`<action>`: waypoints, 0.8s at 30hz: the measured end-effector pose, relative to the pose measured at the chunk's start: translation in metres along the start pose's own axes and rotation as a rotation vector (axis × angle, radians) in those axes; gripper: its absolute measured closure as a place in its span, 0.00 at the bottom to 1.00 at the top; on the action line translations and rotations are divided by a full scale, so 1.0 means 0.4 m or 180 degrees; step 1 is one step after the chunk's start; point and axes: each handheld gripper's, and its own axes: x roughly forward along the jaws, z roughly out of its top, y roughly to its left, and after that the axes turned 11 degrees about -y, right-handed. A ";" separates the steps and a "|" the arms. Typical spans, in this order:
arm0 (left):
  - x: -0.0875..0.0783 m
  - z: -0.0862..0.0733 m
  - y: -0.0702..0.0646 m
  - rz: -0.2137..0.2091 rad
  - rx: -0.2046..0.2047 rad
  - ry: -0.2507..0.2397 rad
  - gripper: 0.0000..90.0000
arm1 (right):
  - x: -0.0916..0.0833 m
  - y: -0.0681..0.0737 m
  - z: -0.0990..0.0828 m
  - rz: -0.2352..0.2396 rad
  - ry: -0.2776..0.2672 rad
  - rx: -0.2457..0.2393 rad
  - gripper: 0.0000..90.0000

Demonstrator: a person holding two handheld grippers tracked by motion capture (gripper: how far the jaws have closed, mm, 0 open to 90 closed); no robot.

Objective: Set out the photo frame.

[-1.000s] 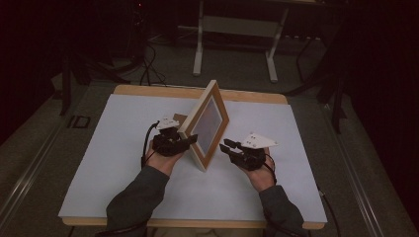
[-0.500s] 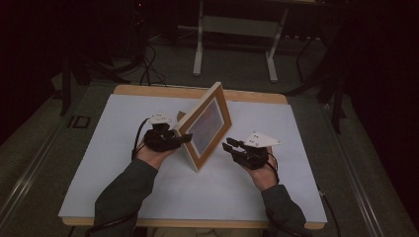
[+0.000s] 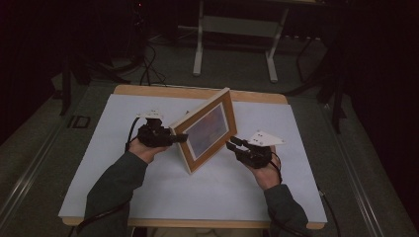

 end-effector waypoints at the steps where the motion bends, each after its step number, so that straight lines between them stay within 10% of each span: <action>1: 0.000 0.000 0.000 -0.0010 0.0010 0.0004 0.77 | -0.001 -0.002 0.001 -0.0006 -0.0009 -0.0006 0.78; 24: 0.019 0.021 -0.007 -0.0548 0.0450 0.0204 0.77 | -0.024 -0.028 0.011 -0.0114 -0.0047 0.0006 0.77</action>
